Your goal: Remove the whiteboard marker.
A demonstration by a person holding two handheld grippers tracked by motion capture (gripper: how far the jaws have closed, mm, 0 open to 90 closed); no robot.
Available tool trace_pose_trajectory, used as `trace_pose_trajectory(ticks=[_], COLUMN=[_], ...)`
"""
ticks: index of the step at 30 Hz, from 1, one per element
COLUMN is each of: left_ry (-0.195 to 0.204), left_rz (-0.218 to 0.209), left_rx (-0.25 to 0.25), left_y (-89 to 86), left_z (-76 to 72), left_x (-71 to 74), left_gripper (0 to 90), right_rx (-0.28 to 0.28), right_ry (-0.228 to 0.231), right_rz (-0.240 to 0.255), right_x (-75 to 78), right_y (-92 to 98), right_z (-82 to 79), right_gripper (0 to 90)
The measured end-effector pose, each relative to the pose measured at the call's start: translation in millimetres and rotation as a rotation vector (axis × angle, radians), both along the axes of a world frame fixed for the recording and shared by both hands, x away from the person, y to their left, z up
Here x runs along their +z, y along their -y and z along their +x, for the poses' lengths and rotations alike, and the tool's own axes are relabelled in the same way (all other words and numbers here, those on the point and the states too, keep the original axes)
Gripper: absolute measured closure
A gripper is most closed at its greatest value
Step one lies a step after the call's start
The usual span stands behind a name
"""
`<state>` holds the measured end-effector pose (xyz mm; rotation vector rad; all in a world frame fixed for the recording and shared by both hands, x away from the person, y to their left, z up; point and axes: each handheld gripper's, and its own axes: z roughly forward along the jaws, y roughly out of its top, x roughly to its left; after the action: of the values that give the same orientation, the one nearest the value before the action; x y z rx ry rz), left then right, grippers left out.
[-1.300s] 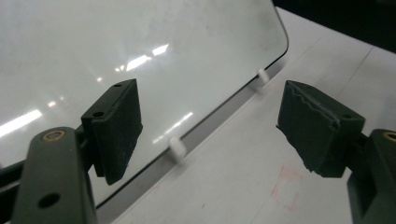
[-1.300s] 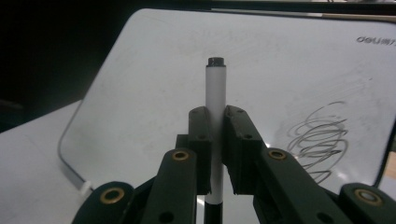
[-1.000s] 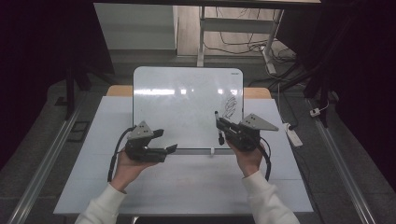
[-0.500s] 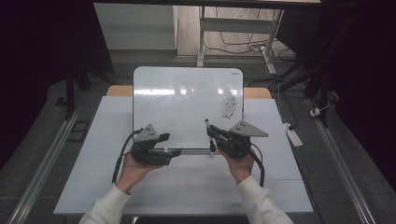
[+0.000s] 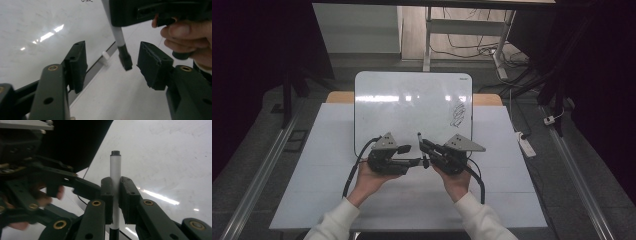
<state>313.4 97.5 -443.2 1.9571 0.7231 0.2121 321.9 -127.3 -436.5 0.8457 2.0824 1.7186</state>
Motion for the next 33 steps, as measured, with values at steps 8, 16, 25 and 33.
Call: trace_pose_trajectory(ticks=[8, 16, 25, 33], left_ry=[-0.027, -0.041, -0.037, -0.049], left_rz=[-0.042, -0.056, -0.064, -0.058], left_rx=[-0.038, -0.058, -0.053, -0.065], left_y=[4.2, 2.2, 0.1, -5.9], left_z=[5.3, 7.0, 6.6, 7.6], left_x=[-3.4, -4.2, -3.1, -1.1], left_gripper=[59.8, 72.0, 77.8, 82.0], right_rx=[0.003, 0.003, 0.001, 0.057], right_ry=[0.004, 0.022, 0.036, 0.053], right_rz=[0.009, 0.001, -0.001, -0.002], right_x=[-2.2, -2.2, -2.8, 3.3], right_y=[-6.7, -10.3, -14.6, -10.6], right_z=[-5.4, -9.8, -15.0, -14.6], right_gripper=[81.5, 81.4, 81.4, 71.0])
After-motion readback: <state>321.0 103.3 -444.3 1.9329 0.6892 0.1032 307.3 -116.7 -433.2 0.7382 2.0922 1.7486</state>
